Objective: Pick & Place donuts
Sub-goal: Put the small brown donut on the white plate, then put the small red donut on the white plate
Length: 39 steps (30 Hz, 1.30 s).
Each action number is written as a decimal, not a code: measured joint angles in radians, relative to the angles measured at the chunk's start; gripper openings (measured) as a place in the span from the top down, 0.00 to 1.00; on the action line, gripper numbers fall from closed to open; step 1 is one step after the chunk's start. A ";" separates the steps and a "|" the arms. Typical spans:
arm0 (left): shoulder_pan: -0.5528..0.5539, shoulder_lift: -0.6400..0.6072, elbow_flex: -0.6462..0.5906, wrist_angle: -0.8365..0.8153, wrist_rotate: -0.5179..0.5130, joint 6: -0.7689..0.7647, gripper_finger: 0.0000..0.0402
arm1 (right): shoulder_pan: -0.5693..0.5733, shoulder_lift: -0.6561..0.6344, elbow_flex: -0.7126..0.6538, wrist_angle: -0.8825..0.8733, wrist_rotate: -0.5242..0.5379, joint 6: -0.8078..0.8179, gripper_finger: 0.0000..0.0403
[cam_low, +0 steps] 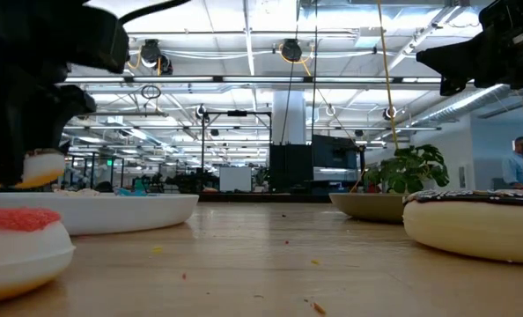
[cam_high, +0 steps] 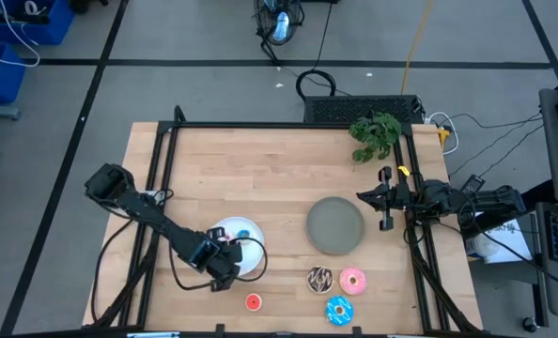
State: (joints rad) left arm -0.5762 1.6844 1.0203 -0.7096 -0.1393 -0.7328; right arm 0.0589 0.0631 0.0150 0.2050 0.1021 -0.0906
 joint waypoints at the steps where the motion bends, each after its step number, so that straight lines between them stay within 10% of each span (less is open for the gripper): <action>1: 0.000 0.000 -0.009 0.000 -0.005 -0.003 0.58 | 0.000 0.000 0.000 0.000 0.000 0.000 1.00; 30: 0.004 0.033 -0.025 0.035 -0.045 0.018 0.32 | 0.000 0.000 0.000 0.000 0.000 0.000 1.00; 39: 0.018 0.022 0.145 -0.129 -0.049 0.084 0.32 | 0.000 0.000 0.000 0.000 0.000 0.000 1.00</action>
State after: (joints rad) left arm -0.5582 1.7061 1.1652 -0.8385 -0.1884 -0.6486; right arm 0.0589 0.0631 0.0150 0.2050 0.1024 -0.0910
